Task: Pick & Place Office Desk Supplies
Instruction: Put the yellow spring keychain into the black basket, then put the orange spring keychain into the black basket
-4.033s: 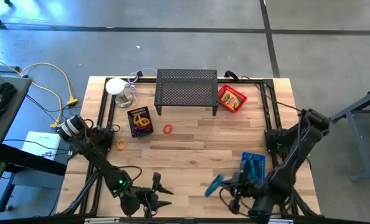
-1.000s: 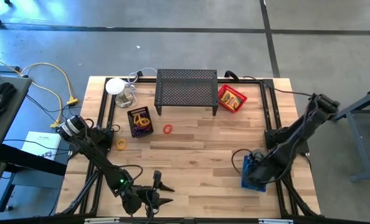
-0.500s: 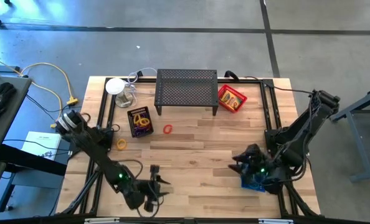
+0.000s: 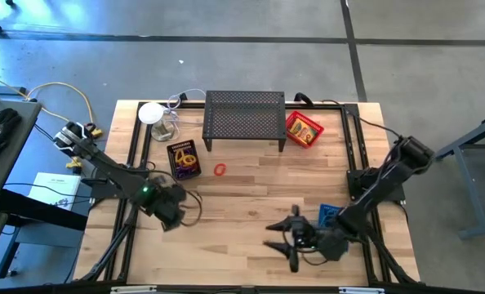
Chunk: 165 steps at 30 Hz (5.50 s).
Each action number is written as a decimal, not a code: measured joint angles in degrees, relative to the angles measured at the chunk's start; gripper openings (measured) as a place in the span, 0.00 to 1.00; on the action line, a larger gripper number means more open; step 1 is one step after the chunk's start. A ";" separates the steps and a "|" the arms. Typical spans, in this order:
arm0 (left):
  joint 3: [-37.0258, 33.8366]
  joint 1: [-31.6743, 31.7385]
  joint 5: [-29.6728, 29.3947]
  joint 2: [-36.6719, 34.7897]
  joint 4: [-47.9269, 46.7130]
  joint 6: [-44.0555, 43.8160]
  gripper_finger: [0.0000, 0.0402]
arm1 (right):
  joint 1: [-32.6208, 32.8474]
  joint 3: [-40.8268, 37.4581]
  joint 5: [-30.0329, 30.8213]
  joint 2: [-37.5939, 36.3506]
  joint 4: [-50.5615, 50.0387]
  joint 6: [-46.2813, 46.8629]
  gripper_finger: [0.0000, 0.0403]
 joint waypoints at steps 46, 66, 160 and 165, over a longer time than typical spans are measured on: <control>-25.14 23.54 13.83 -0.09 13.91 8.47 0.08 | -9.59 0.00 -23.80 3.30 3.13 -5.72 0.49; 3.37 10.55 -13.98 0.04 -0.62 18.81 0.01 | -10.02 0.00 -23.57 3.30 3.09 -6.35 0.49; -0.90 42.24 4.80 23.01 43.13 61.38 0.28 | -11.08 0.00 -26.62 8.33 4.26 -5.98 0.49; -0.74 42.16 3.28 24.05 42.39 60.95 0.28 | -11.09 0.00 -26.59 8.33 4.37 -5.98 0.49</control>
